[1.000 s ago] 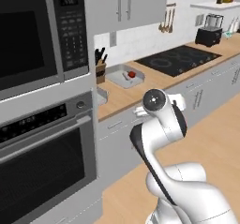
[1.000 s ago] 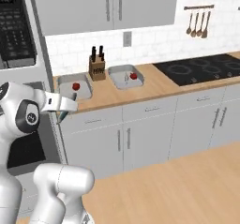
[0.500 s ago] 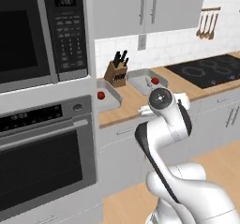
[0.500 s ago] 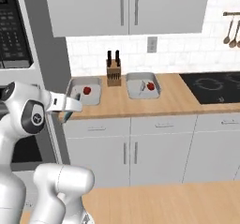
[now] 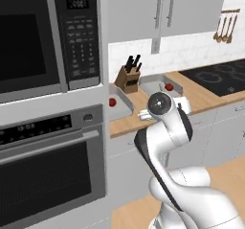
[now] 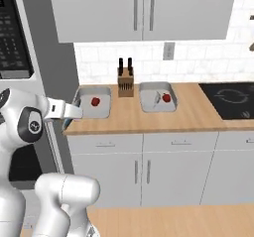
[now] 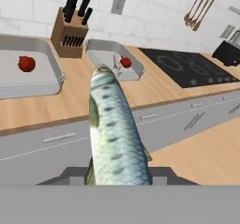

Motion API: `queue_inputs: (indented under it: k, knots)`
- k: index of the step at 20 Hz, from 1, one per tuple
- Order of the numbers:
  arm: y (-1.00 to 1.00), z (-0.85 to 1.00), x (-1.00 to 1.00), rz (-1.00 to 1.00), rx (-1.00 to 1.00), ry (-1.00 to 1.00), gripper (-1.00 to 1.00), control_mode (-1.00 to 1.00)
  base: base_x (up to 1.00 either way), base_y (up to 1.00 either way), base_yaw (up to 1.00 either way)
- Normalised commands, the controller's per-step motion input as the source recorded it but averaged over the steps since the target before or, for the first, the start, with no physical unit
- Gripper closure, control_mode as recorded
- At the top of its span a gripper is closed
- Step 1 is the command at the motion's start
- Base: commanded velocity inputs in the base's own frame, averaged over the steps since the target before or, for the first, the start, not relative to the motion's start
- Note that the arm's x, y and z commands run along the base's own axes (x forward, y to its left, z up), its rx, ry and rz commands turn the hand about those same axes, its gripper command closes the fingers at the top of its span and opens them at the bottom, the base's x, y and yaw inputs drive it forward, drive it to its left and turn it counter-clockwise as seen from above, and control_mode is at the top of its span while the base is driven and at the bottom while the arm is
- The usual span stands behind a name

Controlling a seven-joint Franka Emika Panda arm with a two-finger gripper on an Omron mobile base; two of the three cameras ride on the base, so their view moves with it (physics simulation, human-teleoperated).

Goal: Place one bell pepper and one fish in each tupperware on the nearby counter, to pack two identical lunches.

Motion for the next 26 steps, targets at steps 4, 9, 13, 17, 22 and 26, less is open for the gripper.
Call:
queue_inputs:
  k: [4, 9, 13, 17, 22, 26]
  knots:
    - [0.00, 0.00, 0.00, 0.00, 0.00, 0.00, 1.00, 1.00, 0.75, -0.23, 0.05]
    - [-0.36, 0.00, 0.61, 0.20, 0.14, 0.14, 1.00, -1.00, 0.08, -0.13, 0.03]
    - [0.33, 0.00, 1.00, 0.18, 0.21, 0.32, 1.00, -1.00, 0.00, 0.00, 0.00]
    - [0.37, -0.17, 1.00, 0.10, 0.17, 0.37, 1.00, -1.00, 0.00, 0.00, 0.00]
    - [0.12, -0.38, 1.00, 0.08, 0.20, 0.17, 1.00, -1.00, 0.00, 0.00, 0.00]
    - [0.36, -0.30, 0.78, 0.00, 0.06, 0.00, 1.00, -1.00, 0.00, 0.00, 0.00]
